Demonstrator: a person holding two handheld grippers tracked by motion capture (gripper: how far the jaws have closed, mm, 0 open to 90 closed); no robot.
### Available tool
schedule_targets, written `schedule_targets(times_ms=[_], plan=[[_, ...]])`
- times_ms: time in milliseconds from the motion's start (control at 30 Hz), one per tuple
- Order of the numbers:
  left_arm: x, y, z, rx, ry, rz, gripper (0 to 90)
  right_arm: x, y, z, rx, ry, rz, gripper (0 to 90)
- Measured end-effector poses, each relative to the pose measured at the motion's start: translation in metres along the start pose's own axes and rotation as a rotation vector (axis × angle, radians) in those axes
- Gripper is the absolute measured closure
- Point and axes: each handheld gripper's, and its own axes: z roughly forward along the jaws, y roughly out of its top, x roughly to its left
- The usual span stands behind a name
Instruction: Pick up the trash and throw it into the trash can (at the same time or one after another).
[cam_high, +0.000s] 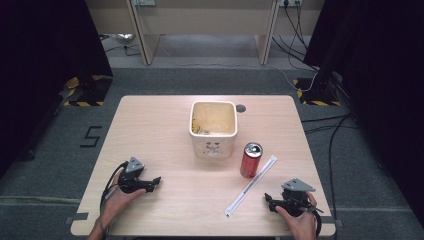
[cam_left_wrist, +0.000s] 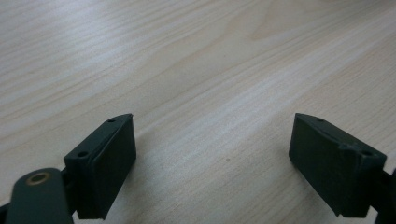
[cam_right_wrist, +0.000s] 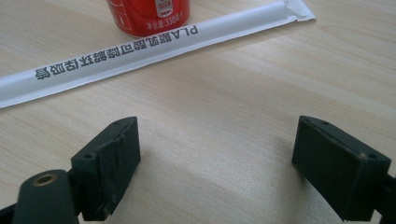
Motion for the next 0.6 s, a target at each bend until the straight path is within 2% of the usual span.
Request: schedule_targets(times_ms=[367, 600], plan=[[0.000, 0.000, 0.000, 0.002, 0.000, 0.002, 14.1, 0.000, 0.007, -0.012, -0.045, -0.007, -0.010, 15.4], [0.000, 0.000, 0.000, 0.000, 0.000, -0.001, 14.1, 0.005, 0.015, -0.022, -0.076, -0.006, -0.024, 15.4]])
